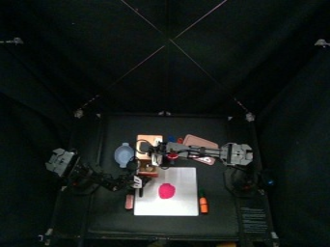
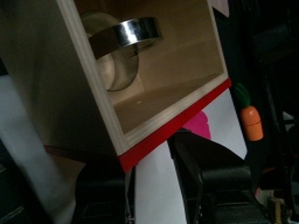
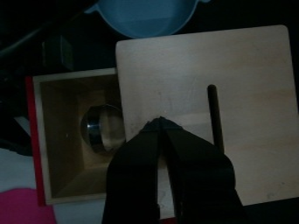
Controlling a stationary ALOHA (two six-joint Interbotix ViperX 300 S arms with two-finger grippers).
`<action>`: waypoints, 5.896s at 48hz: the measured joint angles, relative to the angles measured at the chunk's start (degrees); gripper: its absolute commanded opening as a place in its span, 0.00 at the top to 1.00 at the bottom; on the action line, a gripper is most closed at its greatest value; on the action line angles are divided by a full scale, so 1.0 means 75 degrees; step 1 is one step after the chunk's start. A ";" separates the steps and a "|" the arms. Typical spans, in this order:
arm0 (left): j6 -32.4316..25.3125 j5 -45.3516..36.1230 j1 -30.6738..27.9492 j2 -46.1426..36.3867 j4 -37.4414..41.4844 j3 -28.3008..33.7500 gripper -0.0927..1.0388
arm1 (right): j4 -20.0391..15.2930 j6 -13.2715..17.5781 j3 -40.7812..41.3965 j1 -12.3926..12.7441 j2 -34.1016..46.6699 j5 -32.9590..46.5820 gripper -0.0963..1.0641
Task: Get the cutter from the drawer then cut the dough then place the extra dough in the bowl
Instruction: Place the cutter on the board
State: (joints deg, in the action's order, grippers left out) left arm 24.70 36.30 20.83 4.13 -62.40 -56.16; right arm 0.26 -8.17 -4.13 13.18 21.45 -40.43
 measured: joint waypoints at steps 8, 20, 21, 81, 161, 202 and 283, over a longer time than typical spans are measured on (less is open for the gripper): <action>0.0000 0.0000 0.0000 0.0012 0.0000 0.0000 0.41 | -0.0012 -0.0012 -0.0012 0.0000 0.0000 0.0000 0.90; -0.0035 -0.0059 0.0129 0.0000 0.0035 0.0023 0.19 | 0.0000 -0.0012 -0.0023 0.0000 0.0012 0.0000 0.90; -0.0035 -0.0059 0.0117 0.0000 0.0035 0.0023 0.17 | 0.0000 -0.0012 -0.0023 -0.0012 0.0012 0.0000 0.90; -0.2719 0.0211 -0.0773 -0.3469 0.4043 -0.1406 0.46 | 0.0012 -0.0012 -0.0340 -0.0047 0.0176 -0.0117 0.90; -0.5695 0.0445 -0.1500 -0.5754 0.4863 -0.3047 0.69 | -0.0223 -0.0012 -0.1020 -0.0609 0.0563 -0.1125 0.30; -0.5695 0.0199 -0.1500 -0.5766 0.4523 -0.3176 0.70 | -0.0234 0.0000 -0.1137 -0.0680 0.0914 -0.1090 0.50; -0.5754 0.0199 -0.2812 -0.5766 0.4523 -0.2625 0.69 | 0.0469 0.3070 0.5707 -0.2285 -0.4125 0.0211 0.50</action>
State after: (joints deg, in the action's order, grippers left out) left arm -18.46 37.79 -0.26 -39.11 -28.48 -75.85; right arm 3.78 14.85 38.67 -3.96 -9.49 -38.85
